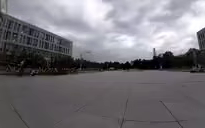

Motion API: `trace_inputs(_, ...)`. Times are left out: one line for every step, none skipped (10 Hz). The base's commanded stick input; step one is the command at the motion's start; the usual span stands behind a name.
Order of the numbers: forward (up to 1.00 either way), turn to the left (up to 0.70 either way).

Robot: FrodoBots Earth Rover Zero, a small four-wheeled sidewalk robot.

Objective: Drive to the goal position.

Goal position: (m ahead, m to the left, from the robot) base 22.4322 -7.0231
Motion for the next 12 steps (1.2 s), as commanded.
trace_inputs(0.70,0.00)
trace_inputs(0.70,0.00)
trace_inputs(0.70,0.00)
trace_inputs(0.70,0.00)
trace_inputs(0.70,0.00)
trace_inputs(0.70,0.00)
trace_inputs(0.70,0.00)
trace_inputs(0.70,0.00)
trace_inputs(0.70,0.00)
trace_inputs(0.70,0.00)
trace_inputs(0.70,0.00)
trace_inputs(0.70,0.00)
